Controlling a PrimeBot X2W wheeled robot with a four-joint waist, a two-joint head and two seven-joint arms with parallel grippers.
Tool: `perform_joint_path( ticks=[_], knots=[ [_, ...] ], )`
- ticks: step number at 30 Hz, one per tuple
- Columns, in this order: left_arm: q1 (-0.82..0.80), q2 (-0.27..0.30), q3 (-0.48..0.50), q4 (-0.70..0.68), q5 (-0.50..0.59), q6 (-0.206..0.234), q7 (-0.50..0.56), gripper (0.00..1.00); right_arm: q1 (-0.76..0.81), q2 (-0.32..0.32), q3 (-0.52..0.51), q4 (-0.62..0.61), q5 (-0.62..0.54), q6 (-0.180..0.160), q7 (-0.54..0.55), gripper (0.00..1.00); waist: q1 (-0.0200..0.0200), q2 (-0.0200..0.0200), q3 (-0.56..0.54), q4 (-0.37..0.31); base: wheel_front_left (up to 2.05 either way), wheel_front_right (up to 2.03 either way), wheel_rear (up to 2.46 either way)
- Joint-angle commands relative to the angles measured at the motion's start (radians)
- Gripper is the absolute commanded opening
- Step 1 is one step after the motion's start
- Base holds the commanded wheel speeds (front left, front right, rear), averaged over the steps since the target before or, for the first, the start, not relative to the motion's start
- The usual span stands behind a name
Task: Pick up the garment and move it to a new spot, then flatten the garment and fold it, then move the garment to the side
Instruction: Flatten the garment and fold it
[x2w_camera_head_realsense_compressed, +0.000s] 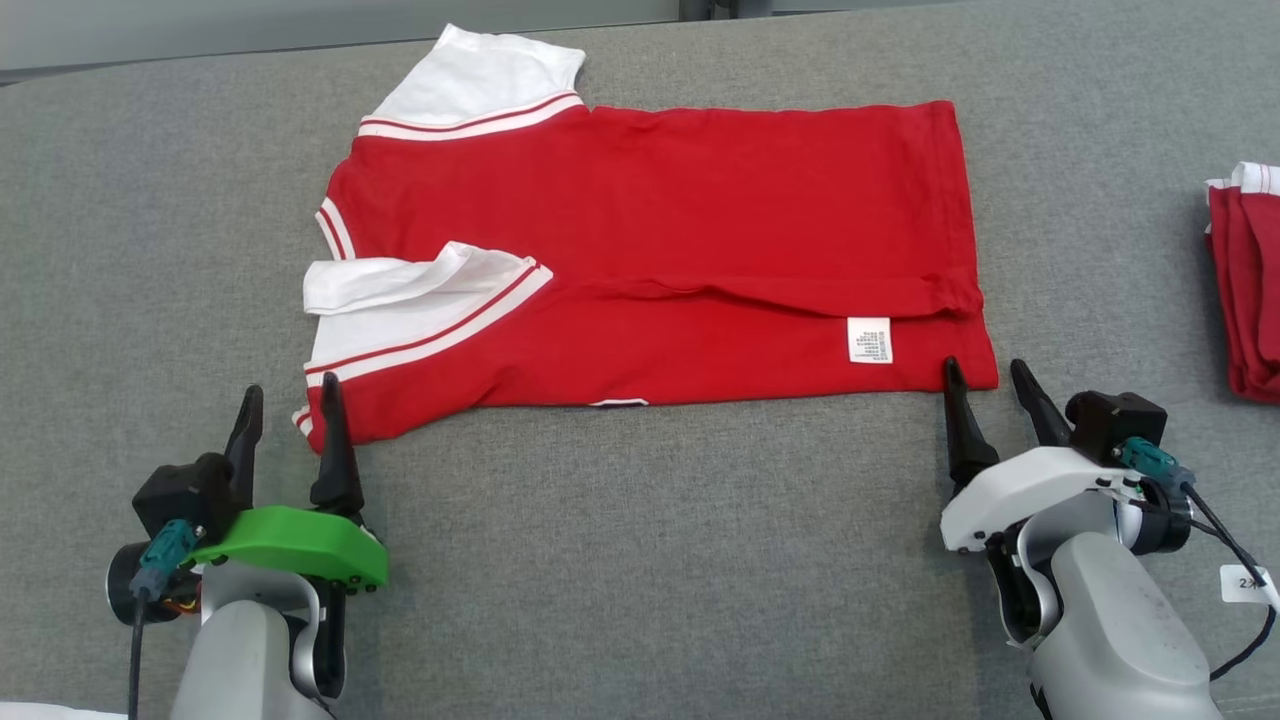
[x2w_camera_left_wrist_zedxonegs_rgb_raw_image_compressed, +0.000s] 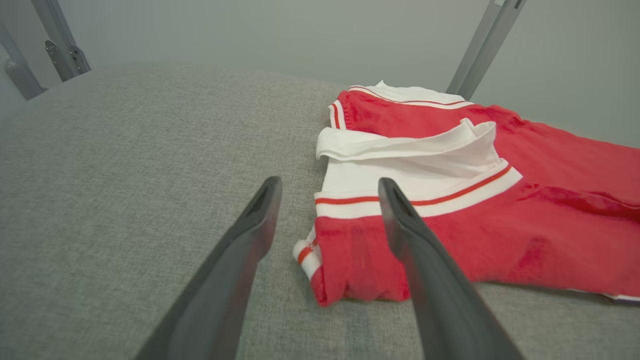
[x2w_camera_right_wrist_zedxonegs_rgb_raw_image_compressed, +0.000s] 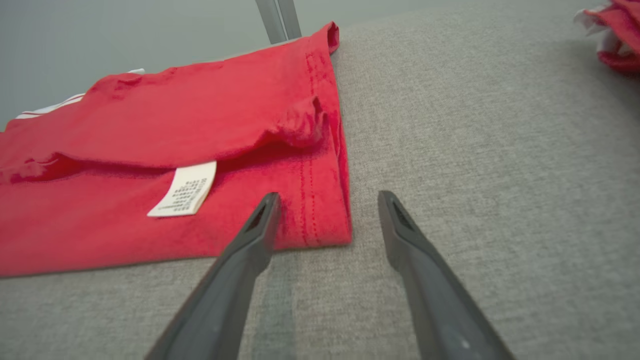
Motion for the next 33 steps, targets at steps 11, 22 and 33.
perform_joint_path(
  ticks=[11,22,33],
  knots=[
    [-0.003,0.002,-0.029,0.039,-0.045,0.0,0.0,1.0,-0.052,-0.001,0.016,0.094,0.025,-0.002,0.0,0.0,0.0,-0.0001,0.015,0.018,0.0,0.0,0.0],
    [-0.037,0.002,-0.059,0.139,-0.112,-0.019,0.0,1.0,-0.058,-0.002,0.045,0.06,0.052,-0.002,0.0,0.0,0.0,-0.0001,0.031,-0.006,0.0,0.0,0.0],
    [0.004,0.003,-0.02,0.118,-0.123,-0.026,0.0,0.0,-0.02,-0.003,0.021,0.035,0.061,-0.002,-0.001,0.0,0.0,-0.0001,-0.018,-0.005,0.0,0.0,0.0]
  ],
)
